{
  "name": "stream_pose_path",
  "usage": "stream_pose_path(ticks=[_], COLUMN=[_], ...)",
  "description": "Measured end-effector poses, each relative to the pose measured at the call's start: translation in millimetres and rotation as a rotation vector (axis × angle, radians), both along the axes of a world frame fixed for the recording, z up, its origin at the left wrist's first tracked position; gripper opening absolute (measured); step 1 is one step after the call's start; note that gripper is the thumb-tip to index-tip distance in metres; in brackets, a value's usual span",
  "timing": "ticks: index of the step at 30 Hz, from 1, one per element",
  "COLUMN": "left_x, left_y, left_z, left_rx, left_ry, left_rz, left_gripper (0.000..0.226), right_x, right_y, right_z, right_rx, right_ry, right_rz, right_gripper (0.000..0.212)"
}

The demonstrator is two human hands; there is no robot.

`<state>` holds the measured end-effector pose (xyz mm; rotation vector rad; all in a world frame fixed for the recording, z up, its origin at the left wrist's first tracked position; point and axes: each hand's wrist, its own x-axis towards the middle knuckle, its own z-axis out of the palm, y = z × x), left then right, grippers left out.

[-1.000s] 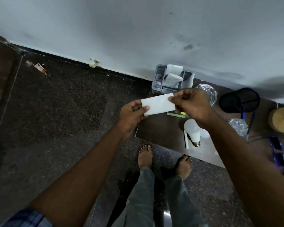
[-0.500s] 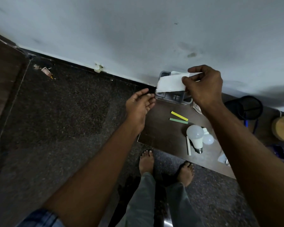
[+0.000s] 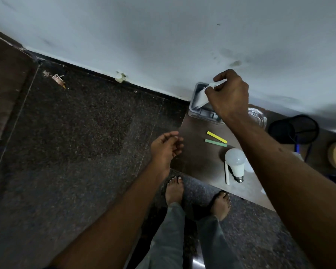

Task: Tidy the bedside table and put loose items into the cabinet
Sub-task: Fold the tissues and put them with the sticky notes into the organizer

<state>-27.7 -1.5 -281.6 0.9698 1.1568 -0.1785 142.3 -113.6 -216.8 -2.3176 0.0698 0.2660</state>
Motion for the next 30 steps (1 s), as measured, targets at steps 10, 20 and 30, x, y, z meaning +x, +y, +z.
stream_pose_path(ticks=[10, 20, 30], left_x=[-5, 5, 9], left_y=[3, -10, -46], left_z=[-2, -10, -18], left_rx=[0.005, 0.042, 0.293], left_ry=[0.023, 0.031, 0.006], left_rz=[-0.04, -0.129, -0.385], left_gripper=[0.017, 0.019, 0.019], right_x=[-11, -79, -141], right_y=[8, -46, -75], right_z=[-7, -34, -56], right_rx=[0.359, 0.392, 0.058], right_ry=[0.102, 0.157, 0.1], right_rz=[-0.023, -0.077, -0.041], right_gripper=[0.014, 0.023, 0.007])
